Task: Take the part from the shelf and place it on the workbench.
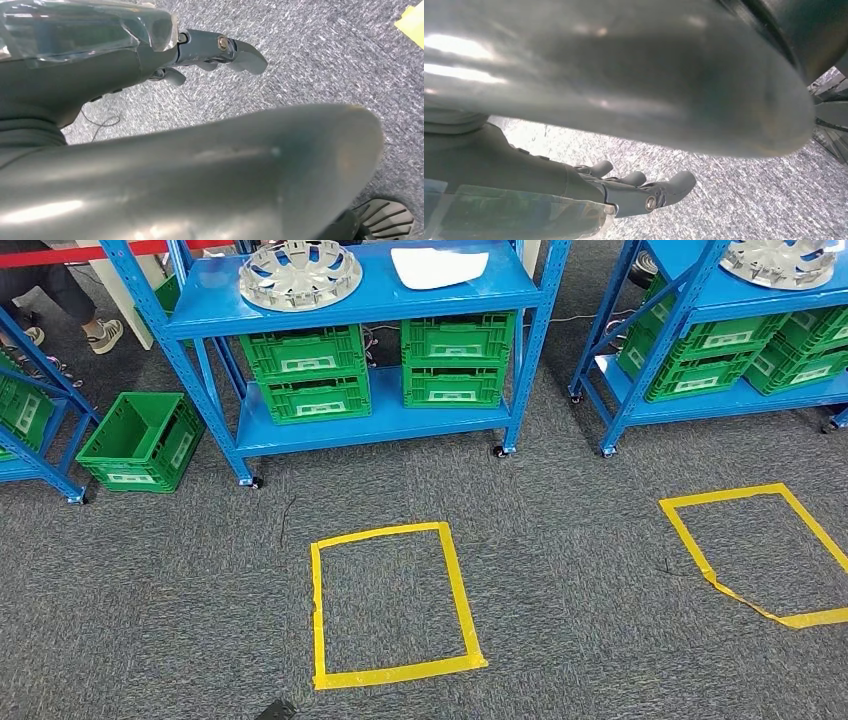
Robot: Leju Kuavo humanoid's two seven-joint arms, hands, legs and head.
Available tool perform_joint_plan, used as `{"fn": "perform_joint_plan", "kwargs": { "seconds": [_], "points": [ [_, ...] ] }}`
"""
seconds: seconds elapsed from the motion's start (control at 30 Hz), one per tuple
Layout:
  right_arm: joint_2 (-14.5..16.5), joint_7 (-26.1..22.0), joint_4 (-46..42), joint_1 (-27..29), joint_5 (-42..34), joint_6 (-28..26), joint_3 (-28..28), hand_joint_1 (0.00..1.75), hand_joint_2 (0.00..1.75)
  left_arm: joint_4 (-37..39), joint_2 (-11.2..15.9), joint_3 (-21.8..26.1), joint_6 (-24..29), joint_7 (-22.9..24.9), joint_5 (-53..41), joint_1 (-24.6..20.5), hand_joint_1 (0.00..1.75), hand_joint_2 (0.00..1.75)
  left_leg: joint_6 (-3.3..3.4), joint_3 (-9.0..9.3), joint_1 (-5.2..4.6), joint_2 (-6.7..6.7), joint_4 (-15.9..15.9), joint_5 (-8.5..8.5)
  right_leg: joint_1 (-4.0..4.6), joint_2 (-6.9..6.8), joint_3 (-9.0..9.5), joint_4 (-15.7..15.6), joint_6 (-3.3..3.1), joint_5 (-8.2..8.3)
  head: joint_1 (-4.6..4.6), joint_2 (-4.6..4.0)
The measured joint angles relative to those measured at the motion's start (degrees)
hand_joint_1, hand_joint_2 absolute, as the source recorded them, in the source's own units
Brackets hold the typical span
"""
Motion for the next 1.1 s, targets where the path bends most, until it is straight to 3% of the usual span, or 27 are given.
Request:
{"fn": "perform_joint_plan", "kwargs": {
  "seconds": [0.23, 0.47, 1.1],
  "points": [
    [0.0, -0.3, 0.0, 0.2, 0.0, -0.4, -0.2, 0.0, 0.0, 0.0, 0.0, -1.2, -0.1, 0.8, 0.3, -0.4, 0.0, 0.0, 0.0, -0.01, 0.0, 0.01, 0.0, 0.0, 0.0, 0.0, 0.01, 0.0, 0.0, 0.0, 0.0, 0.0],
    [0.0, 0.9, 0.0, 0.2, 3.6, -1.8, 1.0, 0.0, 0.0, 1.4, -0.9, -0.5, 2.5, -4.4, 5.6, 1.2, 0.0, 0.0, -0.01, -0.06, 0.0, 0.0, 0.0, -0.01, 0.0, 0.0, -0.03, 0.0, 0.0, 0.0, -0.01, 0.0],
    [-0.4, -1.4, 0.0, 2.5, 3.0, -2.8, 1.2, 0.0, 0.0, 1.8, -1.0, -0.8, 1.1, -3.9, 5.0, 1.9, 0.0, 0.0, -0.01, -0.08, 0.01, -0.01, 0.0, -0.02, 0.0, 0.0, -0.06, 0.0, -0.01, -0.01, 0.01, 0.0]
  ]
}}
